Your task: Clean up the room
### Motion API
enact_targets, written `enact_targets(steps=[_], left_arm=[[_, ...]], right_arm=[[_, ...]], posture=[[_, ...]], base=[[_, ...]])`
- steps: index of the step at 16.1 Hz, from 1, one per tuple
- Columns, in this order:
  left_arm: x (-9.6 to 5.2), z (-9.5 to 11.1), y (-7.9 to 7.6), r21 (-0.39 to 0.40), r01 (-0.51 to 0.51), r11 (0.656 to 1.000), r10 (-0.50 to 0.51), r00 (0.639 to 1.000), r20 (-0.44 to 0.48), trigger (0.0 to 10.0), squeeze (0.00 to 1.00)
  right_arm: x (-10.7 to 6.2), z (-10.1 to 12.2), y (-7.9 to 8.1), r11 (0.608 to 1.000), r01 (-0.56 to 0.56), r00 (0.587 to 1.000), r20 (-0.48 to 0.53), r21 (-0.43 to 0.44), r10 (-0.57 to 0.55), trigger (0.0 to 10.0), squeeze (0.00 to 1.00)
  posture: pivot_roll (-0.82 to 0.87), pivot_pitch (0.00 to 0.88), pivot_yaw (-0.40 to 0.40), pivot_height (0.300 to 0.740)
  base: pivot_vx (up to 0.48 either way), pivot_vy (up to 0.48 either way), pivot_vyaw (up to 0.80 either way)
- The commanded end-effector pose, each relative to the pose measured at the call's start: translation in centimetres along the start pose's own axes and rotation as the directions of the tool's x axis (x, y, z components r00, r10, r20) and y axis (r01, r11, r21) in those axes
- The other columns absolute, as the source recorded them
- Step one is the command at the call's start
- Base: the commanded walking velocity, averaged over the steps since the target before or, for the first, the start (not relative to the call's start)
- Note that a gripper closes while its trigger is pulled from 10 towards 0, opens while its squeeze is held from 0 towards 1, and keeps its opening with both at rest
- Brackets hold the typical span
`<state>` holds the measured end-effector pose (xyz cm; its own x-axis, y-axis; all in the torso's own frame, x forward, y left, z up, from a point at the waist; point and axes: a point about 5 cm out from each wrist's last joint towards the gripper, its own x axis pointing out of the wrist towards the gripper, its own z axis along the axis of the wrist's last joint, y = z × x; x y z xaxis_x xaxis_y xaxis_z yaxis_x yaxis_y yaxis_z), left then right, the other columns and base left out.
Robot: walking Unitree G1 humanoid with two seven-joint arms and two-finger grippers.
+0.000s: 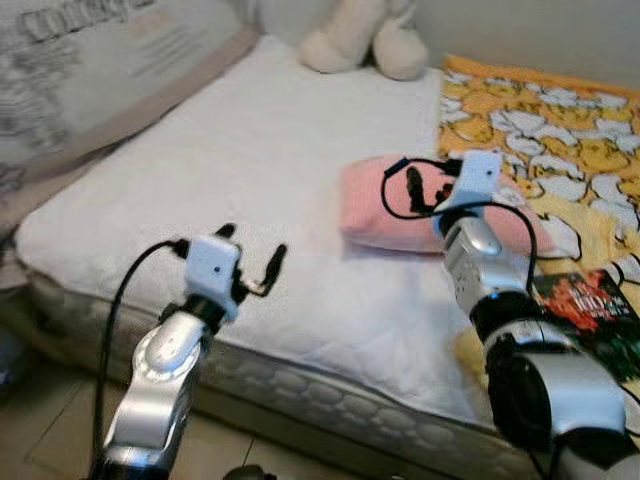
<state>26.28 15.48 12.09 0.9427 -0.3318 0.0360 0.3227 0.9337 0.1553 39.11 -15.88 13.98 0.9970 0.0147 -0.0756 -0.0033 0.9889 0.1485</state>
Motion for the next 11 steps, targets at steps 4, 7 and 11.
enact_targets(steps=[4,7,11], left_arm=[[-1.2,0.5,-0.7,0.008,-0.006,1.0,0.006,1.0,-0.009,10.0,0.0],[-3.0,0.5,-0.4,0.023,-0.03,0.999,0.031,0.999,-0.041,10.0,0.0],[-4.9,0.6,-0.7,0.029,-0.039,0.999,0.041,0.996,-0.079,10.0,0.0]], right_arm=[[0.9,1.3,-0.5,0.996,0.033,0.998,-0.057,-0.078,-0.037,10.0,0.0],[0.7,0.4,-1.1,0.994,0.076,0.99,-0.113,-0.075,-0.084,10.0,0.0],[0.6,0.2,-1.4,0.989,0.097,0.986,-0.127,-0.113,-0.111,10.0,0.0]], posture=[[0.27,0.029,-0.068,0.736],[0.32,0.078,-0.08,0.736],[0.36,0.127,-0.078,0.736]], base=[[0.0,0.0,0.0],[0.0,0.0,0.0],[0.0,0.0,0.0]])
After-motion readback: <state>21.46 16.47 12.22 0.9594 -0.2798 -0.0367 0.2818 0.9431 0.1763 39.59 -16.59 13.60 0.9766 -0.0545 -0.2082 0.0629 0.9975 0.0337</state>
